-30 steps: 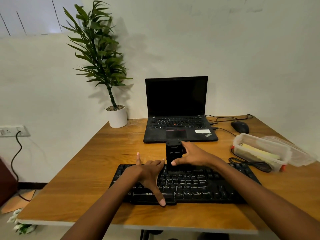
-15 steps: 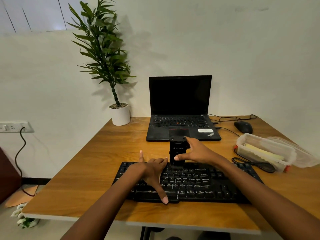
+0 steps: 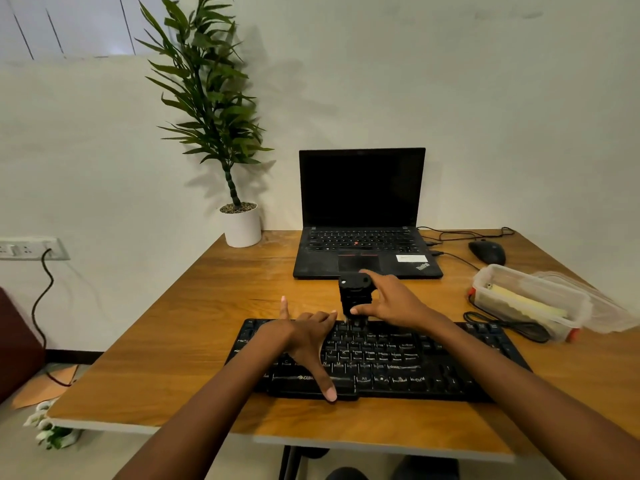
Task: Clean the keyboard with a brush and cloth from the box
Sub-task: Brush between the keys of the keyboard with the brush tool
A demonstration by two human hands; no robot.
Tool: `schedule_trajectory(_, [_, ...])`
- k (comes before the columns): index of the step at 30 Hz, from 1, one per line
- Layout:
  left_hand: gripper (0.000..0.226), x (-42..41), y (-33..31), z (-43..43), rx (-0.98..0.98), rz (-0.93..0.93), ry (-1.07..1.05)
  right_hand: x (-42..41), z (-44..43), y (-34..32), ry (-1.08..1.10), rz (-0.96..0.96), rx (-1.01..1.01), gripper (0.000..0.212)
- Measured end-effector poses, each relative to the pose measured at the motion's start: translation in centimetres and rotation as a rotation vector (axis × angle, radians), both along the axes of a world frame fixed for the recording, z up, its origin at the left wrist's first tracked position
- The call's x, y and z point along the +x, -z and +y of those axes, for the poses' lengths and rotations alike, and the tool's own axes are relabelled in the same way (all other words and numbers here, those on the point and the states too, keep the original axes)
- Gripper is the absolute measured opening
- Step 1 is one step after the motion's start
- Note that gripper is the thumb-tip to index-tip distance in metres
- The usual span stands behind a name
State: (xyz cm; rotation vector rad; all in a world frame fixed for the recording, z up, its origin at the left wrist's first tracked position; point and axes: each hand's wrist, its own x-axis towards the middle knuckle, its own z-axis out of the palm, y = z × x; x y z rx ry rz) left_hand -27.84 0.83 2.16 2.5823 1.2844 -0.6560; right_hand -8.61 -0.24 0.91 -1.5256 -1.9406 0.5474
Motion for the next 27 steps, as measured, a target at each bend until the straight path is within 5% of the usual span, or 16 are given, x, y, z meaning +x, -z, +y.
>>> schedule_trajectory(5, [0.131,0.2,-0.1,0.0,0.003,0.022,0.003,0.8,-0.2,0.0,-0.011,0.125,-0.114,0.062])
schedule_trajectory(10, [0.13,0.6,-0.5,-0.1,0.011,0.065,0.018,1.0,-0.1,0.2,0.086,0.014,0.023,0.062])
schedule_trajectory(13, [0.13,1.0,-0.6,0.1,0.024,0.105,0.029,1.7,-0.4,-0.5,0.045,0.137,-0.061,0.052])
schedule_trajectory(27, [0.13,1.8,-0.9,-0.1,0.056,0.172,0.04,2.4,-1.3,-0.5,-0.023,0.046,-0.096,0.064])
